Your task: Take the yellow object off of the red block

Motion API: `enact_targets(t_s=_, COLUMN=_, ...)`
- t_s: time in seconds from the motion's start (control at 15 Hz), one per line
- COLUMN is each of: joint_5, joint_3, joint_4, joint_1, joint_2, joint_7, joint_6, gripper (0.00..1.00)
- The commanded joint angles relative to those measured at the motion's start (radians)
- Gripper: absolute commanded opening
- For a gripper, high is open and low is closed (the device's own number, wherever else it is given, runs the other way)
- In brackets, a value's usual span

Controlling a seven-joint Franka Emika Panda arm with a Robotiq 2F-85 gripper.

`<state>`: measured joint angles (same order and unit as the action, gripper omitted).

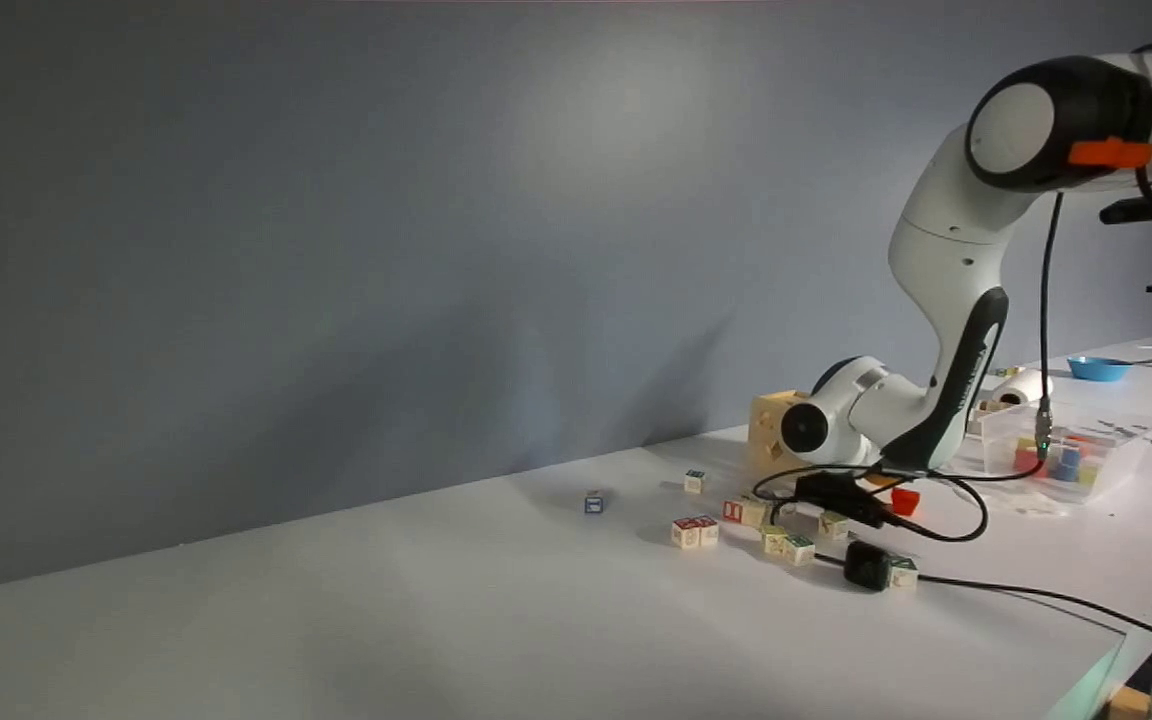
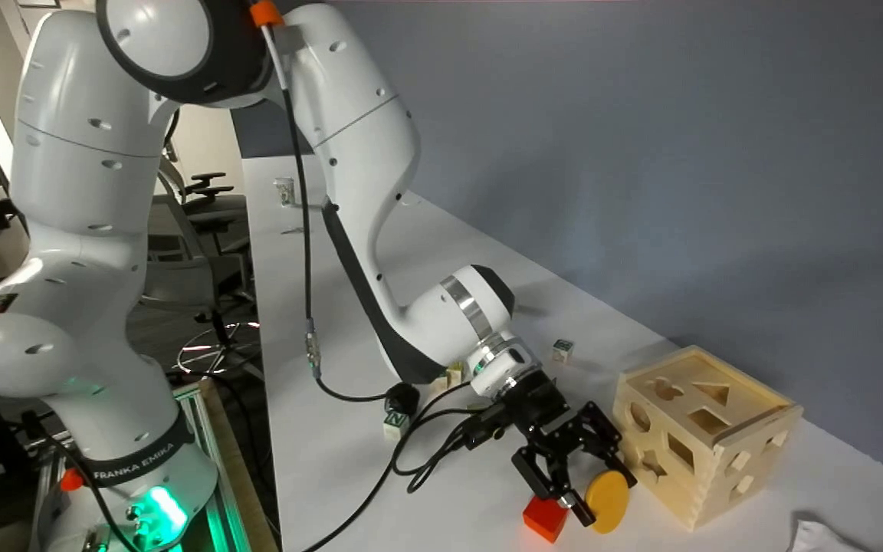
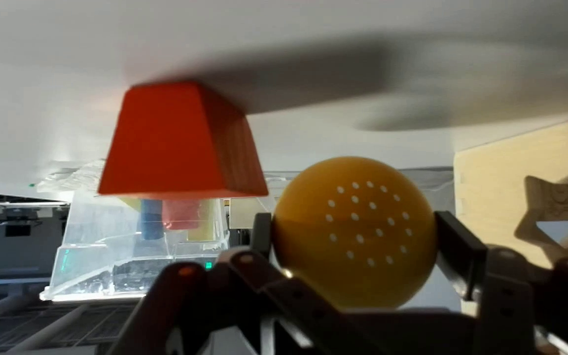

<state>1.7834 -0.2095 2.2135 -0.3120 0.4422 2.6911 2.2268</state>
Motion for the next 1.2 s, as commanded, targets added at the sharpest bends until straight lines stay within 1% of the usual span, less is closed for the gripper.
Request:
enact_targets(t_s=0.0, joint_5=0.066, joint_3=0.014, joint_4=-0.003, joint_1=-0.013, joint_2=0.029, joint_7=0.033, joint_6=0.023, gripper=0.55)
enact_targets(t_s=0.33, joint_5=0.096, joint_3=0.021, joint_4=0.004, joint_1=-0.014, joint_2=0.031, joint_7=0.035, joint_6=0.031, gripper=0.56)
enact_targets(t_s=0.4, joint_5=0.099, joint_3=0.022, joint_4=0.008, joint_1=-0.014, joint_2=0.029, joint_7=0.036, joint_6=0.032, gripper=0.62)
enact_targets(t_s=0.47, joint_5=0.101, joint_3=0.024, joint_4=0.011, joint_1=-0.014, joint_2=0.025, joint_7=0.034, joint_6=0.035, gripper=0.80)
enact_targets(t_s=0.53, joint_5=0.105, joint_3=0.026, joint_4=0.016, joint_1=-0.014, joint_2=0.017, joint_7=0.031, joint_6=0.037, gripper=0.92)
enact_targets(t_s=0.67, joint_5=0.113, joint_3=0.030, joint_4=0.028, joint_1=-0.016, joint_2=-0.004, joint_7=0.030, joint_6=0.057, gripper=1.00)
enact_targets(t_s=0.8, joint_5=0.114, joint_3=0.033, joint_4=0.046, joint_1=-0.018, joint_2=-0.037, joint_7=0.020, joint_6=0.092, gripper=1.00)
enact_targets(t_s=1.0, joint_5=0.102, joint_3=0.032, joint_4=0.084, joint_1=-0.018, joint_2=-0.121, joint_7=0.003, joint_6=0.155, gripper=1.00)
enact_targets(t_s=1.13, joint_5=0.056, joint_3=0.026, joint_4=0.114, joint_1=-0.023, joint_2=-0.195, joint_7=-0.055, joint_6=0.213, gripper=1.00)
